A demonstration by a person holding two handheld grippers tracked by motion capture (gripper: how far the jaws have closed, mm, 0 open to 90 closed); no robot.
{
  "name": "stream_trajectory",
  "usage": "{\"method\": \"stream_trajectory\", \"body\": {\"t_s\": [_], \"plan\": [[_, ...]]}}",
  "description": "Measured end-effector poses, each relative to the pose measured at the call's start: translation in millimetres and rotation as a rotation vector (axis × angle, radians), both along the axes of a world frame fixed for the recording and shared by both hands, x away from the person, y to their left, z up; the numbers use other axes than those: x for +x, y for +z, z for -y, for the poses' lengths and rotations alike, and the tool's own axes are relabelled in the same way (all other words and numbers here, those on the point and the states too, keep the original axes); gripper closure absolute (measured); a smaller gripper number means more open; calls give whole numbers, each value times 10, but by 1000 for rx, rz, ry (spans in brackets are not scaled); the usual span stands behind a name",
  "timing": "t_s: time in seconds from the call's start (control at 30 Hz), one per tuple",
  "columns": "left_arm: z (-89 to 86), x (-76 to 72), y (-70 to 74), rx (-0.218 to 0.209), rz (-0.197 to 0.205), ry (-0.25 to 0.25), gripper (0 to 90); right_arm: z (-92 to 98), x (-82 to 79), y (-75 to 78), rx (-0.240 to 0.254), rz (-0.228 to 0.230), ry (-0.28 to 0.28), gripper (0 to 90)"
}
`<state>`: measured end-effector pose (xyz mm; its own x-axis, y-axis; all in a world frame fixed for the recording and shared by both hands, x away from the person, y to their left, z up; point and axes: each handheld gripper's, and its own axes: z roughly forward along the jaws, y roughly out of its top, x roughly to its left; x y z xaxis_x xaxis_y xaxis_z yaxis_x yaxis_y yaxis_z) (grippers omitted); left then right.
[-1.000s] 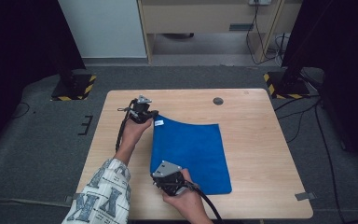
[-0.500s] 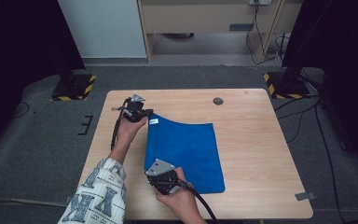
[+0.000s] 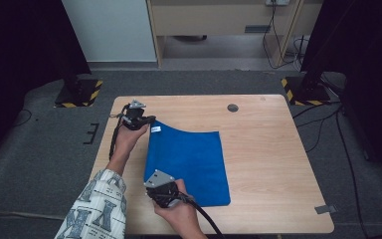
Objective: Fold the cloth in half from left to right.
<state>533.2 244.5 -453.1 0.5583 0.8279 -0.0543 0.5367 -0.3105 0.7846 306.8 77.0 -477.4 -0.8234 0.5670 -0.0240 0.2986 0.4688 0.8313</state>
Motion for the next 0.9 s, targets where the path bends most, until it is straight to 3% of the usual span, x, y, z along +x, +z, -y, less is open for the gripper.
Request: {"method": "stream_trajectory", "body": {"t_s": [0.17, 0.23, 0.33, 0.53, 0.9], "plan": [[-91, -8, 17, -8, -3, 9, 893, -172, 20, 60, 30, 4, 10, 879], [-73, -7, 23, -8, -3, 11, 892, -173, 37, 72, 56, -14, 12, 879], [5, -7, 24, 1, -4, 5, 892, -105, 52, 68, 58, -17, 1, 878], [269, 32, -24, 22, -17, -7, 892, 167, 53, 9, 69, -27, -31, 879], [880, 85, -149, 84, -45, -77, 892, 592, -17, -129, 56, -51, -63, 878]]}}
